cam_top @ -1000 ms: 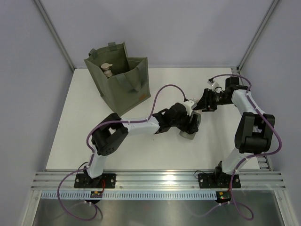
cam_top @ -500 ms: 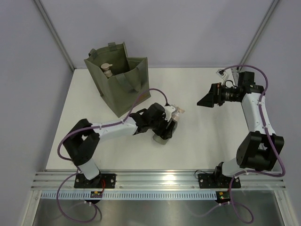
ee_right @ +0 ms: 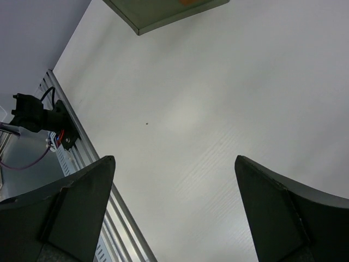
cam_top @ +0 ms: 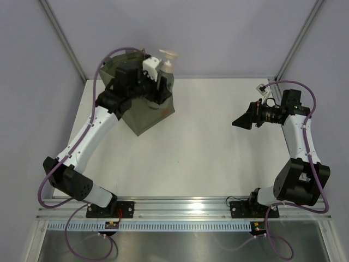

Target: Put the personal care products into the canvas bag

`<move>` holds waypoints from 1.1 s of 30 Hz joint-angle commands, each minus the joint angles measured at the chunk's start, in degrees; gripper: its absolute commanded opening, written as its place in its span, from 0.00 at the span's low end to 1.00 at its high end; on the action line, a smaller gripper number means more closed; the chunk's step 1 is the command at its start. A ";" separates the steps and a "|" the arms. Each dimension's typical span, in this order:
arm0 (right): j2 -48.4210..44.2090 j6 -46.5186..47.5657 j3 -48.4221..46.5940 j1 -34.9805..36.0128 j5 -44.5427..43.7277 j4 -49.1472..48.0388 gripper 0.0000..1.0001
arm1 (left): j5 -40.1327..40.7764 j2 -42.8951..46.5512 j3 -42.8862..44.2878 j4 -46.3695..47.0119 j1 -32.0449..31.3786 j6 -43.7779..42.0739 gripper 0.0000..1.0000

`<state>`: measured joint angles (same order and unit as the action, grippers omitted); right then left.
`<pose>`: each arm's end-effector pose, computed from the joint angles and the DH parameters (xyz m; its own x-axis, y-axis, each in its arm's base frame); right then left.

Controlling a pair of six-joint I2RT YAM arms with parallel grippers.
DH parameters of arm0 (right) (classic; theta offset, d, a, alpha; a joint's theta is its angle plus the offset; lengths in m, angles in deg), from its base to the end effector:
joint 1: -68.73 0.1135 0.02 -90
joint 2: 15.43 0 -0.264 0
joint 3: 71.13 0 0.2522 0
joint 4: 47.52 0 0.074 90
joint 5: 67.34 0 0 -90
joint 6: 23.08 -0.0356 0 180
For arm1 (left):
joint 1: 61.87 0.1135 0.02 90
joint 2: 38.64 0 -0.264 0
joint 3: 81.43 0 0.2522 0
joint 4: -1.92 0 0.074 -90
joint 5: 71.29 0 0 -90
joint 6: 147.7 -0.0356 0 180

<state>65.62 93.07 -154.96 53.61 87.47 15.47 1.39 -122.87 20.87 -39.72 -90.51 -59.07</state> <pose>0.2740 -0.0407 0.3091 -0.6097 -0.0296 -0.7921 -0.6592 0.5739 0.4860 0.2865 -0.1685 0.4112 -0.3342 0.2085 -0.9192 0.7052 0.7023 -0.0971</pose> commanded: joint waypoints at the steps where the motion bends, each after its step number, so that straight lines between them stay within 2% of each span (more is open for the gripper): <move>1: -0.81 2.59 -1.65 0.00 1.36 0.42 1.00 | -3.86 -2.07 10.77 8.52 6.48 1.01 0.00; 5: -1.69 2.68 -1.30 0.00 1.45 0.34 0.99 | -4.48 -6.64 15.35 15.03 13.86 5.58 0.00; 11: -1.69 3.03 -1.39 0.00 1.72 0.86 0.99 | -0.79 -13.59 20.01 19.53 20.29 8.66 0.00; 17: -1.08 3.20 -1.66 0.00 1.98 1.22 1.00 | -0.52 -15.62 19.40 18.83 22.32 6.38 0.00; 21: -0.64 3.38 -1.83 0.08 1.98 1.39 1.00 | -0.08 -13.43 12.22 19.61 22.40 4.45 0.07; 24: -0.11 3.38 -1.83 0.00 1.80 1.48 1.00 | 0.97 -11.06 6.07 21.63 22.40 4.62 0.26; 25: 0.06 3.38 -1.83 0.00 1.80 1.57 1.00 | 1.32 -10.44 4.91 22.07 22.49 4.71 0.39; 26: 0.24 3.47 -2.01 0.00 1.72 1.66 0.99 | 1.33 -10.00 3.85 22.43 22.49 4.71 0.45; 33: 0.86 3.64 -2.01 0.08 0.66 1.66 1.00 | 1.68 -8.24 0.94 22.87 22.49 4.79 0.73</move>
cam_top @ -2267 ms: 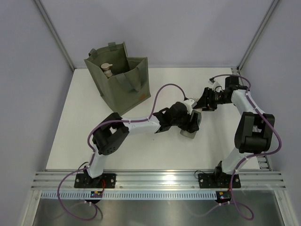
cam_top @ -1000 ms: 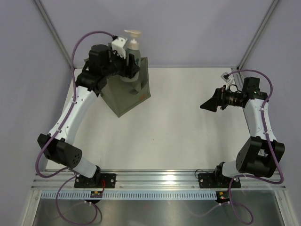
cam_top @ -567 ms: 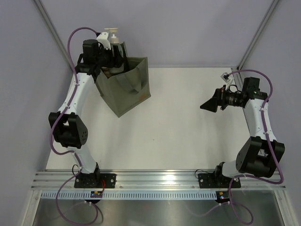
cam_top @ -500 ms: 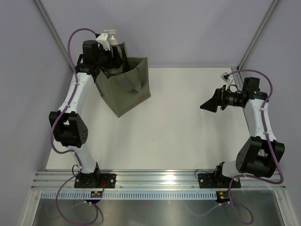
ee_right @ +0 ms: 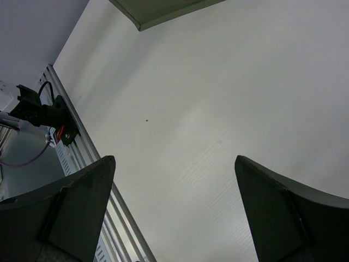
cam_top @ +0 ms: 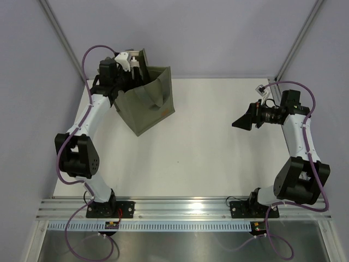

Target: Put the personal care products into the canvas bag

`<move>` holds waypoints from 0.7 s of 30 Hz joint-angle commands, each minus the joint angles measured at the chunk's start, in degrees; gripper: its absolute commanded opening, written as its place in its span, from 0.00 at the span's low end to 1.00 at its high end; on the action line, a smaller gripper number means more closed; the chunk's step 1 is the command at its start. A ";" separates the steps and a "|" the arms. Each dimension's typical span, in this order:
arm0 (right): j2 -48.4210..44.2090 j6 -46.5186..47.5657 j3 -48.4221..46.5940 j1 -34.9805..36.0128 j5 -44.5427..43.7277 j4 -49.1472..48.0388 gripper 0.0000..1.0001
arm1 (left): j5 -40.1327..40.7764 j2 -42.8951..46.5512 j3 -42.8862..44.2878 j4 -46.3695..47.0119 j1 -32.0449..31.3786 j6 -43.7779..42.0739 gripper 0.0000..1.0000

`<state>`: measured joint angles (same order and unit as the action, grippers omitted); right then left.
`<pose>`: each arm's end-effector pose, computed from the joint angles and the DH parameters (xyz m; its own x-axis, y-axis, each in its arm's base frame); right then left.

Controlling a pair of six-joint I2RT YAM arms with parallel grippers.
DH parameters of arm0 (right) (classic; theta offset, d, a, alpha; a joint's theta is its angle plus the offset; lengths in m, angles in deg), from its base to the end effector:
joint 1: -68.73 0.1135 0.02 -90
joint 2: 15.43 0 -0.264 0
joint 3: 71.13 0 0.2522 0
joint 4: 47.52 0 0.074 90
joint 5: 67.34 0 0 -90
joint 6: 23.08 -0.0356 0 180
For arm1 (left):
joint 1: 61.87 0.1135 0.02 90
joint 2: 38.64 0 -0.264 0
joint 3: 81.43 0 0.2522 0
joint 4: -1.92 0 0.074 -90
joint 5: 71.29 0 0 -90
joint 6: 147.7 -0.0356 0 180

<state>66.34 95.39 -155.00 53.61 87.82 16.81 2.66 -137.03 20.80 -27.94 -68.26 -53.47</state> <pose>0.2746 -0.0407 0.3053 -0.6085 -0.0430 -0.7924 -0.6697 0.5635 0.4838 0.4038 -0.0551 0.3441 -0.4609 -0.0197 -0.8872 0.3207 0.9285 -0.1872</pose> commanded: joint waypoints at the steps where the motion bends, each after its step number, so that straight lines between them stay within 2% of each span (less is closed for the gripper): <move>1: 0.40 1.41 -1.88 0.00 0.23 0.41 1.00 | 0.24 6.36 1.01 11.17 0.24 -0.80 0.76; 3: 0.57 1.41 -1.88 0.00 -0.21 0.32 0.99 | 0.06 6.63 1.09 10.83 0.24 -0.89 0.88; 5: 0.84 1.50 -2.05 0.00 -0.74 0.32 1.00 | -0.73 7.24 1.36 10.83 0.24 -1.24 0.95; 15: -0.12 0.54 -1.26 0.00 -4.96 -1.52 0.99 | -1.96 11.98 2.68 8.72 0.24 -1.59 0.97; 18: -1.62 -1.92 -0.12 0.00 -8.82 -5.72 1.00 | -4.42 16.27 0.58 8.45 0.24 -0.98 0.97; 21: -4.69 -4.91 3.20 0.00 -15.75 -11.60 1.00 | -5.74 21.20 -5.83 9.85 0.24 0.78 0.99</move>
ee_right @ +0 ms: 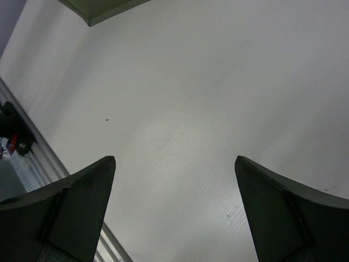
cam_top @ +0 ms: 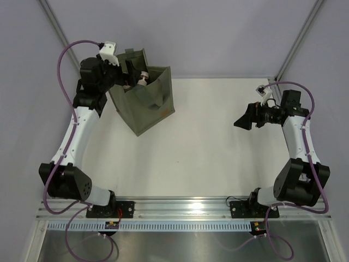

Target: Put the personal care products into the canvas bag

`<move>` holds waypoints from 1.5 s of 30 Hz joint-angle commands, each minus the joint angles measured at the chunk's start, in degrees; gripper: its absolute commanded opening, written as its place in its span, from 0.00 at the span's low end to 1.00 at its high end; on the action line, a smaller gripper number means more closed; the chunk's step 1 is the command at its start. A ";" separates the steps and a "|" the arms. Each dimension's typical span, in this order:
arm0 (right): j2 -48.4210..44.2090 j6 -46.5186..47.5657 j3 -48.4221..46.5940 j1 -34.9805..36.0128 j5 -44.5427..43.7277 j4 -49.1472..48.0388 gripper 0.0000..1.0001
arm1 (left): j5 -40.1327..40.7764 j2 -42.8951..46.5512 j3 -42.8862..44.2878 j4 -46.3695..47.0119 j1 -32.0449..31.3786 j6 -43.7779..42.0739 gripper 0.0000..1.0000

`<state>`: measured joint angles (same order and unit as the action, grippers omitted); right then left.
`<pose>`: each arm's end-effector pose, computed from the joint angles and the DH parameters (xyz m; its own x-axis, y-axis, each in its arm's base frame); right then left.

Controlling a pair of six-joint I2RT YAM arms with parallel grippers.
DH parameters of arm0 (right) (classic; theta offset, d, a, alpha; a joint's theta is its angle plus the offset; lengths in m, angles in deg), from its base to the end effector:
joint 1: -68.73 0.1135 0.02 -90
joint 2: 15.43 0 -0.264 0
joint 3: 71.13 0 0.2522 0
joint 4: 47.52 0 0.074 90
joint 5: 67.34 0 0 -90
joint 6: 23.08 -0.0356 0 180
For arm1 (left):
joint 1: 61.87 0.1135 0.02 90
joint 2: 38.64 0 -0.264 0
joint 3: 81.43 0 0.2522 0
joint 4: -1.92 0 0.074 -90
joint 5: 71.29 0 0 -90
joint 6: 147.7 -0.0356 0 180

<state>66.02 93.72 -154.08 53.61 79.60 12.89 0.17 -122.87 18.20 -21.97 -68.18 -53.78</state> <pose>0.2792 -0.0445 0.3012 -0.6137 -0.0890 -0.7845 -0.6187 0.6715 0.4078 0.3399 -0.0490 0.4272 -0.1749 -0.0459 -0.9835 0.4058 0.9068 -0.1144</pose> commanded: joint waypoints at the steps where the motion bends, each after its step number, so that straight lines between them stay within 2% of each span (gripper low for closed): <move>1: -6.72 -4.04 3.09 0.00 -9.82 -9.46 1.00 | -3.25 10.97 -5.34 4.15 0.15 1.35 0.99; 5: -12.62 -8.43 6.95 0.08 -21.67 -17.81 0.99 | -3.25 21.54 -20.42 7.57 0.24 3.46 0.99; 11: -18.07 -11.33 8.37 0.00 -29.86 -22.48 0.99 | 1.22 35.08 -34.43 6.96 0.24 4.51 0.99; 14: -20.71 -12.04 9.51 -0.09 -31.90 -25.20 1.00 | 4.21 43.59 -41.46 8.45 0.24 7.22 0.99; 19: -21.42 -12.39 8.37 -0.09 -28.92 -23.89 0.99 | 7.29 48.89 -49.73 8.20 0.24 6.54 0.99; 22: -21.77 -10.99 8.19 -0.09 -28.29 -22.84 0.99 | 7.65 49.42 -49.74 6.18 0.15 6.18 0.99; 26: -22.21 -10.55 8.10 -0.09 -32.50 -22.57 0.99 | 6.42 48.63 -50.00 6.00 0.15 6.97 0.99; 30: -24.76 -13.79 10.56 -0.09 -35.76 -25.11 0.99 | 4.49 47.93 -49.92 6.17 0.15 7.33 0.99; 34: -26.16 -19.33 13.11 -0.88 -43.83 -29.51 1.00 | 3.25 47.66 -49.83 6.09 0.15 7.50 0.99; 35: -26.17 -21.43 13.20 -1.06 -48.12 -30.12 1.00 | 3.17 47.66 -49.83 6.00 0.15 7.42 0.99; 37: -25.90 -22.32 12.68 -1.06 -50.00 -29.87 0.99 | 3.25 47.93 -49.92 6.00 0.15 7.41 0.99; 41: -26.34 -20.14 12.94 -1.06 -45.37 -28.73 1.00 | 3.43 47.93 -50.09 5.91 0.15 7.15 0.99; 45: -27.31 -19.07 13.73 -1.06 -44.47 -28.55 1.00 | 3.95 47.66 -50.18 5.56 0.07 6.98 0.99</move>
